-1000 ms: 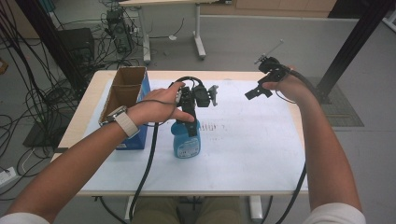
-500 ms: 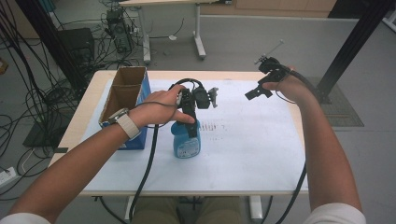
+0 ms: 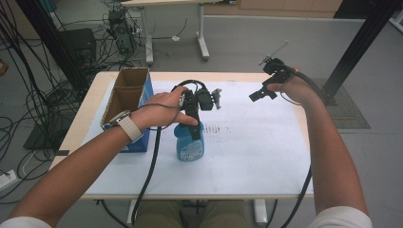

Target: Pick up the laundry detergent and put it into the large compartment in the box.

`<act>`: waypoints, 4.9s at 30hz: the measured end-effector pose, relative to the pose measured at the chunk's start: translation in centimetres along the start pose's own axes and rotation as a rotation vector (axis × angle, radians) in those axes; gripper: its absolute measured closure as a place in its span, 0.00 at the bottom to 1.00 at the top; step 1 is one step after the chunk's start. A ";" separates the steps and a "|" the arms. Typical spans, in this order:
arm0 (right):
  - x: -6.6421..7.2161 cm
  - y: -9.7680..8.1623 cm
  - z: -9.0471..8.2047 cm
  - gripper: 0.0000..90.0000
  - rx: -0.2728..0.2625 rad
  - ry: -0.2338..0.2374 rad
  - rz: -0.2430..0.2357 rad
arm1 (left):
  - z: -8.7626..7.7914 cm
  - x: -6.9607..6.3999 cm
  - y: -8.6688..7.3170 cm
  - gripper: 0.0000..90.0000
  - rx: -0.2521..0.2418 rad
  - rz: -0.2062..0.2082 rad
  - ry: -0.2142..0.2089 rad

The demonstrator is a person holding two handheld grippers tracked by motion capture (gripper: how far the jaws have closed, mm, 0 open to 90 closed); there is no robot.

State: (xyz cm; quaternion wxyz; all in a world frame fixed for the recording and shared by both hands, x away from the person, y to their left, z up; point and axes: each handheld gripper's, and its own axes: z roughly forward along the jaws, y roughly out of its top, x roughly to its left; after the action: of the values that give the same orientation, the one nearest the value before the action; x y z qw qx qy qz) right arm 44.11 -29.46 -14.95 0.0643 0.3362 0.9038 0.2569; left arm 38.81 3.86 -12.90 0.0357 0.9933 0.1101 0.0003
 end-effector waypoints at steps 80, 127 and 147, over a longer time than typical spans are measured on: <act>0.1 -0.3 -0.4 0.12 -0.008 -0.006 0.015 | 0.4 0.1 -0.3 0.09 -0.012 -0.014 -0.017; 0.2 -0.6 -0.4 0.12 -0.011 -0.008 0.016 | 1.5 0.4 -0.6 0.12 -0.018 -0.018 -0.031; 0.3 -0.6 -0.2 0.12 -0.012 -0.003 0.016 | 3.2 0.0 -0.6 0.19 -0.015 -0.013 -0.017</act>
State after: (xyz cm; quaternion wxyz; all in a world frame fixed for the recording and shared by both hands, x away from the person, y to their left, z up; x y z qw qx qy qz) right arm 43.50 -29.78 -15.05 0.0655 0.3436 0.8993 0.2624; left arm 38.73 4.22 -16.17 0.0440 0.9922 0.1165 -0.0074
